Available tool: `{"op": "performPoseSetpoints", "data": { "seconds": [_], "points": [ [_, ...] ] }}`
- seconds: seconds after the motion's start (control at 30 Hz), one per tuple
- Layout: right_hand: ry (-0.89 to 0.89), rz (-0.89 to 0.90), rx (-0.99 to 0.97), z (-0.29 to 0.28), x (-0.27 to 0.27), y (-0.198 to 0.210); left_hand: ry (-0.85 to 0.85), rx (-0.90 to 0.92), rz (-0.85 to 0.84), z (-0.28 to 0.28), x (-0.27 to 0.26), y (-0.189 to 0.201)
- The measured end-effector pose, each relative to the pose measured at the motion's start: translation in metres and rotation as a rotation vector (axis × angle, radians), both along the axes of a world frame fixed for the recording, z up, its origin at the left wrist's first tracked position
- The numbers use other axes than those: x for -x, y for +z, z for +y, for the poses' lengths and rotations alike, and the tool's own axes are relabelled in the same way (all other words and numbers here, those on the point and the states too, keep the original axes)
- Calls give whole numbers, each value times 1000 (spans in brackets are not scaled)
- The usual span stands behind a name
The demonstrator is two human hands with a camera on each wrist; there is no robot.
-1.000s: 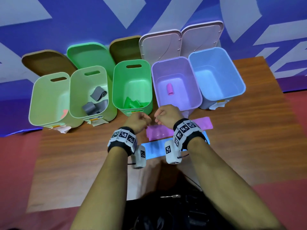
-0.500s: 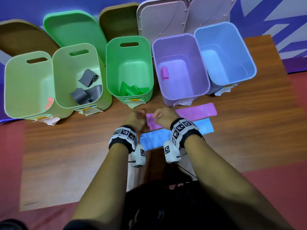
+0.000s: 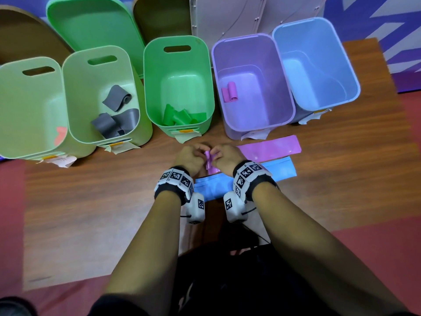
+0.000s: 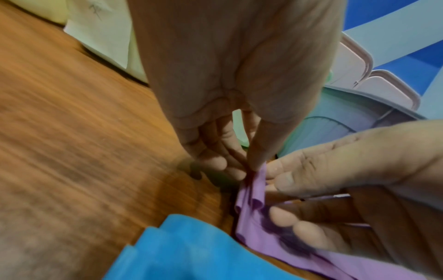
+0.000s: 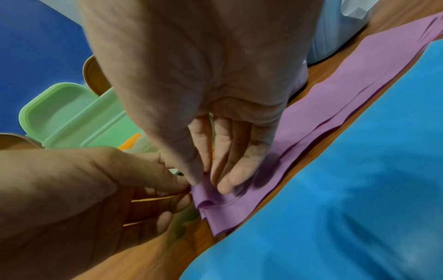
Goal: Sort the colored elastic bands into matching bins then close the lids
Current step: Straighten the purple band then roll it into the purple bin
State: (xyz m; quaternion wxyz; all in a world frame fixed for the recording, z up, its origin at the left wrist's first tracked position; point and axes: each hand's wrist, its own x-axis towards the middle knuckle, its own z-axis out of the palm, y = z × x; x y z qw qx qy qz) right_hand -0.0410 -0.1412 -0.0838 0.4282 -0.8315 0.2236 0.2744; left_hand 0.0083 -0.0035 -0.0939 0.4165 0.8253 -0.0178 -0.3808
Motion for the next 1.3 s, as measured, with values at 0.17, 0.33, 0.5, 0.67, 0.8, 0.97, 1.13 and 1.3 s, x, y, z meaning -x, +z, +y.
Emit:
{"op": "performPoseSetpoints", "data": {
  "seconds": [0.17, 0.33, 0.5, 0.67, 0.8, 0.97, 1.13, 1.3],
  "points": [
    [-5, -45, -21, -3, 6, 8, 51, 71, 9, -7, 4, 11],
    [-23, -109, 19, -6, 13, 18, 64, 123, 1, -12, 8, 20],
    [-12, -122, 89, -15, 18, 36, 85, 173, -58, -21, 14, 32],
    [0, -170, 116, -37, 19, 72, 80, 187, -86, -35, 9, 49],
    [57, -209, 173, -63, 13, 104, 127, 296, -73, -59, 7, 72],
    [28, -287, 167, -93, 9, 134, 139, 364, -117, -83, 5, 99],
    [-194, -425, 19, -117, 6, 150, 130, 391, -245, -105, -6, 127],
    [-268, -551, -48, -140, 2, 178, 116, 446, -285, -129, -8, 163]
  ]
}}
